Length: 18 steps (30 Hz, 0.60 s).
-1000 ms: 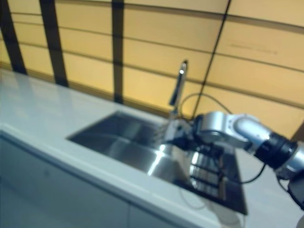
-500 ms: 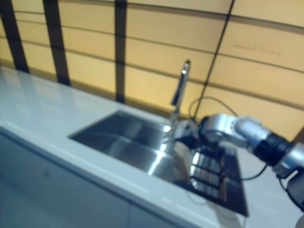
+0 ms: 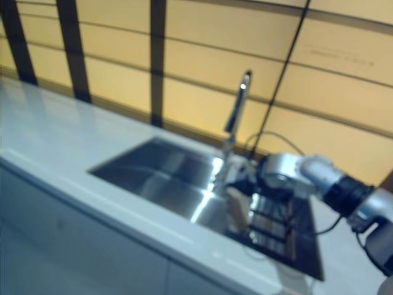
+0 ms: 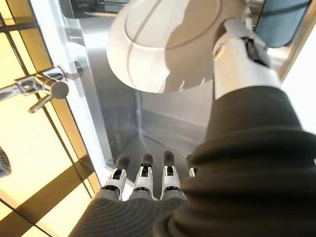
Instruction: Take plates into dishwasher
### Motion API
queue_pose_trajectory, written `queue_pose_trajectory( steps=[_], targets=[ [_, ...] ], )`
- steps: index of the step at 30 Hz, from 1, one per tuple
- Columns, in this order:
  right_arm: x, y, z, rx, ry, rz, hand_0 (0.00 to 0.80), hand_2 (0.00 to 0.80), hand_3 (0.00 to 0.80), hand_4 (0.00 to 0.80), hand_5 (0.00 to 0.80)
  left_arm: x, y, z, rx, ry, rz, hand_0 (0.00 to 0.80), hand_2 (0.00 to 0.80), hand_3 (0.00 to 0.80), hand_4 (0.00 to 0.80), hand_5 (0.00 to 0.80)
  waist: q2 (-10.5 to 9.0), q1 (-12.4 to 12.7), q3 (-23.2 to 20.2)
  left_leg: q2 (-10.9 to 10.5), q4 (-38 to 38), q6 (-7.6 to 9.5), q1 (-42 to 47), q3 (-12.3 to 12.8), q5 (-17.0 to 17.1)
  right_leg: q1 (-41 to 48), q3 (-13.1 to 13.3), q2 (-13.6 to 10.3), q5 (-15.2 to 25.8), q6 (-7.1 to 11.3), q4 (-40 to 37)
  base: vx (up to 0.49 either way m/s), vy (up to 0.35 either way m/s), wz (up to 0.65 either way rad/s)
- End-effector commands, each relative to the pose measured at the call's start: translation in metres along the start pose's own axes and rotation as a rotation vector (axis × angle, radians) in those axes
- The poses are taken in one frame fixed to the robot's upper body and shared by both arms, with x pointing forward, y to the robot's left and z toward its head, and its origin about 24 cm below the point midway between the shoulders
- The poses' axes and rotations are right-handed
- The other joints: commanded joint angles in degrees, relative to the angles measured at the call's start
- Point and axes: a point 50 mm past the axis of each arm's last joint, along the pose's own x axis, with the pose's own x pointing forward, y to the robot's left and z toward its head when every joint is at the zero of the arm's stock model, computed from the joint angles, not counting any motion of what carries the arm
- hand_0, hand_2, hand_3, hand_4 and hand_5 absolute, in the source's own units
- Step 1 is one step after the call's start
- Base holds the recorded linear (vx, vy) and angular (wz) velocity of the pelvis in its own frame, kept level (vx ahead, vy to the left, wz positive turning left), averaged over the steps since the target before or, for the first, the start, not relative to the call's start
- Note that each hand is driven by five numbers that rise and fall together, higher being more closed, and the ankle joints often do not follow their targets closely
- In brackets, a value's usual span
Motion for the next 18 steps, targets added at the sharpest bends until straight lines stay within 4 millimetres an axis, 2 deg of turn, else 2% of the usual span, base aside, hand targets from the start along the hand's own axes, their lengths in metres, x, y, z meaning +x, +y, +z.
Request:
queue_pose_trajectory(
  steps=[1,10,18],
  targets=[
    [-0.008,-0.007,-0.018,-0.026,0.062,0.01,0.0,0.0,0.0,0.0,0.0,0.005,0.004,0.023,0.069,-0.065,-0.012,0.0,0.0,0.0,0.0,0.0,-1.28,2.17,0.53,3.0,-2.63,-1.89,-4.84,-0.17,5.1,7.09,-4.3,-1.19,-6.97,4.08,0.16,0.0,0.0,0.0],
    [-0.001,-0.018,-0.012,-0.057,0.029,0.009,0.0,0.0,0.0,0.0,0.0,0.006,0.004,0.026,0.069,-0.067,-0.01,0.0,0.0,0.0,0.0,0.0,-2.18,2.72,0.64,3.14,-2.63,-1.93,-5.34,-0.6,5.21,6.75,-3.97,-0.82,-7.0,4.06,0.16,0.0,0.0,0.0],
    [0.001,-0.014,-0.009,-0.049,0.003,0.044,0.0,0.0,0.0,0.0,0.0,0.006,0.007,0.024,0.063,-0.061,0.001,0.0,0.0,0.0,0.0,0.0,-2.95,3.18,0.43,3.24,-2.63,-1.97,-5.63,-0.72,5.21,6.65,-4.17,-0.75,-7.09,4.12,0.16,0.0,0.0,0.0]
  ],
)
